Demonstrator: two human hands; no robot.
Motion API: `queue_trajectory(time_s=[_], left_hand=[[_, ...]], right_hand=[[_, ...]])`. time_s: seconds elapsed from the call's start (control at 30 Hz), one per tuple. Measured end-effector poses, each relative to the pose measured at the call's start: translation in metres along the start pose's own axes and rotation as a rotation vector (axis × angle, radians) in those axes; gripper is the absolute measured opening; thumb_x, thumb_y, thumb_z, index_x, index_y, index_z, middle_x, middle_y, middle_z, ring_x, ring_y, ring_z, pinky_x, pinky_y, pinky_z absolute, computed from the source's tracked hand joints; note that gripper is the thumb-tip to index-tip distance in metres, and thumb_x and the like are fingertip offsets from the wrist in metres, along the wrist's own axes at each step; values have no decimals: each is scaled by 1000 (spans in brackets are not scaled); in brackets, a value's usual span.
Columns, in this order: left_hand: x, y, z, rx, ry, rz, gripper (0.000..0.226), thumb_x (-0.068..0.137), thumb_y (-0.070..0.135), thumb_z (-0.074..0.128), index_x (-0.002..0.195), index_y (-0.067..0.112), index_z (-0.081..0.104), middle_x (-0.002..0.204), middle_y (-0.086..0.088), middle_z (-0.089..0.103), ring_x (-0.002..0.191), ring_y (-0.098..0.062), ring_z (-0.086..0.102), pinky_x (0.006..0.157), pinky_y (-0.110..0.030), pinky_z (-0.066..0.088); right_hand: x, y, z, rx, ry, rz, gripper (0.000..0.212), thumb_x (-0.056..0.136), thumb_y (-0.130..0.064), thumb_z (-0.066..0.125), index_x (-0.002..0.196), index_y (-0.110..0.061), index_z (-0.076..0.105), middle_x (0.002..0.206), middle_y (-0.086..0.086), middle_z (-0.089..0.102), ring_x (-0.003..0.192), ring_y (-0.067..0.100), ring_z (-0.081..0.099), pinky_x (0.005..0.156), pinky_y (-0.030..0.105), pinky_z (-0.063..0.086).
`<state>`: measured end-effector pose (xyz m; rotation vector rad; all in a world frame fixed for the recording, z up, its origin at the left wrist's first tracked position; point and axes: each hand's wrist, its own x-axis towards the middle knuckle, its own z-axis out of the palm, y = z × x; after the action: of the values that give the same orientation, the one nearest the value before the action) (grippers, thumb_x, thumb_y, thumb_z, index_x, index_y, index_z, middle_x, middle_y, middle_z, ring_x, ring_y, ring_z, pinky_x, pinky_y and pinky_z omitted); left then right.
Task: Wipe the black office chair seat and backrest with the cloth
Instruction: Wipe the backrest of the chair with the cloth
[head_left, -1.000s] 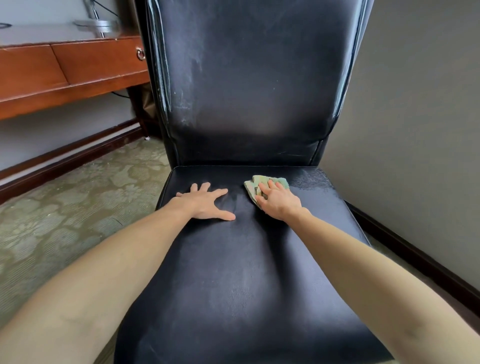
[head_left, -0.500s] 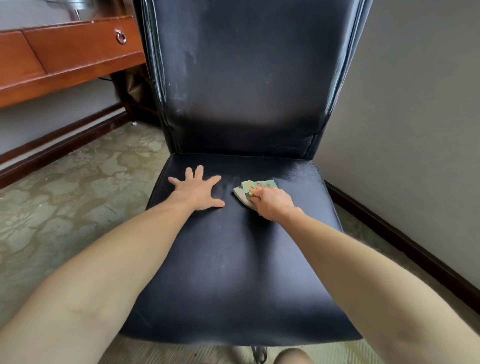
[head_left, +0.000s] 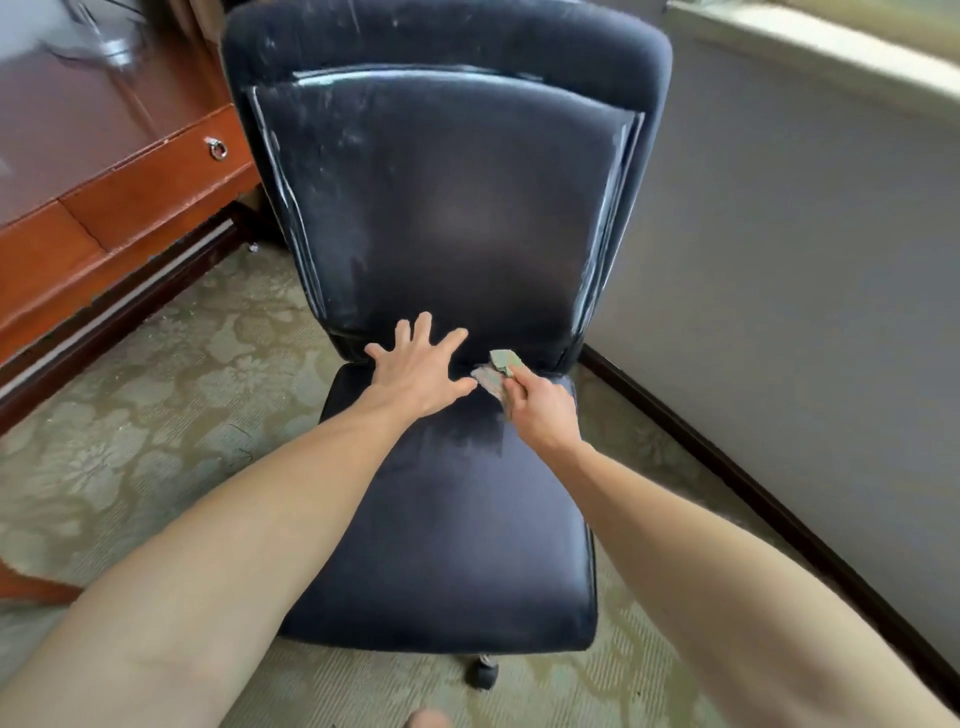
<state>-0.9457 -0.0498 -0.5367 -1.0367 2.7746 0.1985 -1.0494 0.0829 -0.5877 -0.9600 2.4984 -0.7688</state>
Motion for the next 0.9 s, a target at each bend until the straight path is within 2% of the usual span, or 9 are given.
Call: queue_trajectory(time_s=[0.17, 0.3, 0.43, 0.63, 0.7, 0.77, 0.9], left_hand=[[-1, 25, -67, -12, 35, 48, 63, 91, 55, 49, 147, 39, 26, 158, -9, 12, 142, -31, 14, 101, -62, 29], [18, 40, -120, -17, 121, 112, 57, 93, 51, 48, 146, 37, 30, 156, -9, 17, 140, -30, 19, 98, -58, 31], [50, 54, -169, -36, 163, 155, 57, 94, 49, 48, 147, 36, 30, 158, -9, 16, 142, -30, 17, 100, -57, 30], [100, 73, -217, -13, 192, 228, 57, 95, 47, 46, 148, 34, 30, 160, -10, 13, 145, -31, 13, 104, -59, 27], [118, 79, -229, -16, 207, 229, 57, 95, 45, 47, 149, 33, 31, 161, -10, 11, 146, -30, 11, 106, -59, 26], [134, 85, -239, -9, 230, 227, 57, 94, 44, 48, 148, 33, 32, 161, -10, 10, 146, -30, 9, 107, -59, 25], [157, 99, -254, 42, 266, 229, 59, 92, 44, 51, 147, 33, 33, 161, -10, 7, 146, -28, 6, 107, -58, 24]], right_hand=[[-2, -34, -65, 32, -2, 53, 31, 102, -29, 36, 118, -17, 60, 98, 9, 70, 92, 33, 61, 84, 41, 47], [11, -59, -108, 89, 39, 70, 36, 102, -31, 36, 130, -22, 56, 106, 8, 70, 98, 32, 61, 90, 43, 47], [33, -77, -150, 163, 115, 104, 37, 102, -31, 37, 133, -23, 55, 109, 8, 70, 100, 31, 62, 94, 45, 46], [77, -95, -198, 285, 257, 141, 34, 101, -29, 40, 131, -24, 56, 109, 10, 70, 98, 31, 62, 94, 40, 47], [93, -98, -212, 324, 298, 136, 33, 101, -29, 41, 129, -25, 58, 108, 9, 70, 97, 30, 62, 88, 32, 43], [108, -102, -227, 350, 357, 109, 31, 101, -28, 42, 126, -26, 60, 106, 8, 71, 96, 30, 63, 84, 30, 41], [145, -103, -256, 475, 458, 121, 33, 101, -31, 42, 130, -27, 58, 119, 6, 67, 107, 27, 61, 93, 31, 41]])
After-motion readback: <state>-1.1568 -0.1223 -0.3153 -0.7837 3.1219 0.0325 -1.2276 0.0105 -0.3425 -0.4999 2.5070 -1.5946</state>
